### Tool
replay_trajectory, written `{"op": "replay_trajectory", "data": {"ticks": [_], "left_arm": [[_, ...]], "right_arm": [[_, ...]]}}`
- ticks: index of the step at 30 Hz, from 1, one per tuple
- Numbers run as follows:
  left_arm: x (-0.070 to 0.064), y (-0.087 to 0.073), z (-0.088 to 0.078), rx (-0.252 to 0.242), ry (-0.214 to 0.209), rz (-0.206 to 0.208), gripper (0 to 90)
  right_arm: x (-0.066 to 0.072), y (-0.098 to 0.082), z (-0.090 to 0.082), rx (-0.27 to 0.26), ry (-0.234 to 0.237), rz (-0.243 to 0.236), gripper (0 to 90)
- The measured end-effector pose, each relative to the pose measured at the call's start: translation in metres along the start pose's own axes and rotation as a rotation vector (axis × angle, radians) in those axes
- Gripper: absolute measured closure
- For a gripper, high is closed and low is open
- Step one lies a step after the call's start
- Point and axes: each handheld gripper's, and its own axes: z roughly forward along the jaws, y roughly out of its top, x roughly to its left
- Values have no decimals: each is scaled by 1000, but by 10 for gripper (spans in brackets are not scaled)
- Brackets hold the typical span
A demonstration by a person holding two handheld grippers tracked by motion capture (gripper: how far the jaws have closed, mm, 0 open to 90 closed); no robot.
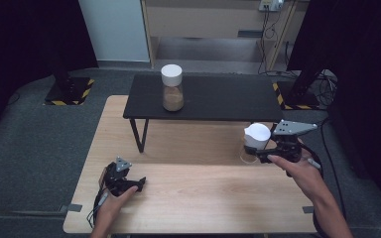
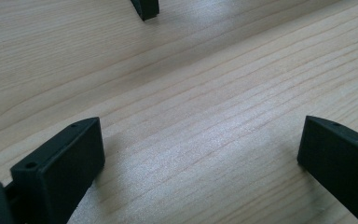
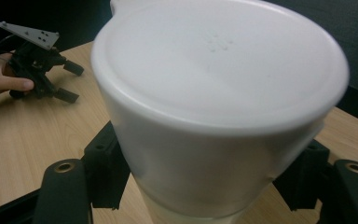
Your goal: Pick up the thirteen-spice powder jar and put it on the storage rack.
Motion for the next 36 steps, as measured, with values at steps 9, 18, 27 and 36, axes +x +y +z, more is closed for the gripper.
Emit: {"op": "replay_trajectory", "data": {"ticks": [9, 18, 27, 36], "left_arm": [[0, 0, 0, 0, 0, 0, 0], [0, 0, 0, 0, 0, 0, 0], [0, 0, 0, -1, 0, 0, 0], [0, 0, 0, -1, 0, 1, 0]], "right_arm": [[-4, 21, -9, -24, 11, 8, 315], [-7, 48, -15, -23, 2, -6, 316], [-9, 65, -12, -10, -5, -8, 315], [-11, 78, -11, -15, -12, -10, 316]]}}
